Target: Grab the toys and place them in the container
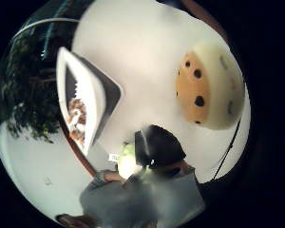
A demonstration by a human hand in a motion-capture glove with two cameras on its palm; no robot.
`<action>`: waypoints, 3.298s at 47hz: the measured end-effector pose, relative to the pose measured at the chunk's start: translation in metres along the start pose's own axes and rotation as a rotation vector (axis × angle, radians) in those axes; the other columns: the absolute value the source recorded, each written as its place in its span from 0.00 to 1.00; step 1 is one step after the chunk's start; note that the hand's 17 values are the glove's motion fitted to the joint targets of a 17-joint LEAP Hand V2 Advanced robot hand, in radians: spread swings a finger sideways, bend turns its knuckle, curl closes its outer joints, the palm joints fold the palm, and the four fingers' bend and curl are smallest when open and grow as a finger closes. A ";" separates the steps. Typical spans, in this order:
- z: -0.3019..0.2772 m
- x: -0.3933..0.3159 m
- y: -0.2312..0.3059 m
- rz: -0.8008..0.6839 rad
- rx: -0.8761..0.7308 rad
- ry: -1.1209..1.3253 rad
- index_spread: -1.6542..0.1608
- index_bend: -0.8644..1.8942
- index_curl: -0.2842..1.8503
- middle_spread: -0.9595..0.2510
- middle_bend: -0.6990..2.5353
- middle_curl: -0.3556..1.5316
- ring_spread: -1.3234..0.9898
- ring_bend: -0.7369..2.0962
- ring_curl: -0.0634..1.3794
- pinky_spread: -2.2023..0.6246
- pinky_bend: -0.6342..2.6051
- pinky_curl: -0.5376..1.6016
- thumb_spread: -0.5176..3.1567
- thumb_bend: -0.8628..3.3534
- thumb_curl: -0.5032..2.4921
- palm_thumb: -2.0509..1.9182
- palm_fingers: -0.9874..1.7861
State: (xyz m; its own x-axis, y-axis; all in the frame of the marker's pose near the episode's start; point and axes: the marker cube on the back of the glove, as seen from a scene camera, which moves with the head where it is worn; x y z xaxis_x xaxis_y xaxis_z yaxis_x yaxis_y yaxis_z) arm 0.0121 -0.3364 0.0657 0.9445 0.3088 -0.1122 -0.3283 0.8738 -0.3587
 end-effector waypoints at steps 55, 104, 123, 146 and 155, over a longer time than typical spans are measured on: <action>-0.145 -0.067 0.093 -0.284 0.490 0.033 0.64 0.50 0.52 0.47 0.45 0.50 0.28 0.59 0.52 0.64 0.52 0.45 0.33 0.24 0.49 0.68 0.58; -0.101 -0.260 0.047 -0.452 0.345 -0.027 0.70 0.34 0.41 0.63 0.26 0.46 0.45 0.37 0.47 0.78 0.55 0.44 0.47 0.20 0.42 0.57 0.23; -0.048 -0.158 0.191 -0.587 0.308 -0.099 0.72 0.37 0.33 0.66 0.26 0.38 0.52 0.31 0.39 0.81 0.49 0.41 0.50 0.20 0.35 0.56 0.28; 0.111 -0.110 0.159 -0.389 0.134 0.101 0.71 0.37 0.31 0.67 0.25 0.34 0.55 0.31 0.32 0.81 0.49 0.41 0.51 0.20 0.31 0.56 0.30; 0.136 -0.108 0.153 -0.392 0.202 0.155 0.71 0.36 0.29 0.69 0.24 0.31 0.56 0.34 0.31 0.81 0.59 0.44 0.50 0.20 0.31 0.56 0.31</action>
State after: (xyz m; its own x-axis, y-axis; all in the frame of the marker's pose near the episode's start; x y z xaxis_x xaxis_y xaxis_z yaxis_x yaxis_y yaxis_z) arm -0.1421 -0.1849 0.1495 0.9835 -0.1056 -0.1467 0.0723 0.9737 -0.2160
